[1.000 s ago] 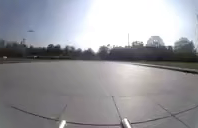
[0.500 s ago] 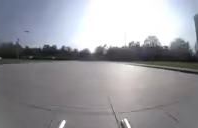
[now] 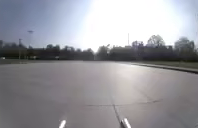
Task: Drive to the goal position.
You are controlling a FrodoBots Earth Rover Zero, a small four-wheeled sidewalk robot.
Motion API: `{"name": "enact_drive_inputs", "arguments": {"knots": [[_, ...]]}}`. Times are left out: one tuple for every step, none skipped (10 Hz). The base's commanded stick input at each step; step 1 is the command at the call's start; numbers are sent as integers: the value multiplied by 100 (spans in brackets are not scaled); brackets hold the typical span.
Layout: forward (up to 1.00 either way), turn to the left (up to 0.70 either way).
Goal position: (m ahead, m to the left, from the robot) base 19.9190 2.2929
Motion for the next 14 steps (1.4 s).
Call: {"name": "enact_drive_inputs", "arguments": {"knots": [[100,1],[100,0],[100,0],[100,3],[100,1],[100,0],[100,0],[100,0],[100,1],[100,13],[100,-20],[100,-40],[100,-40],[100,-37]]}}
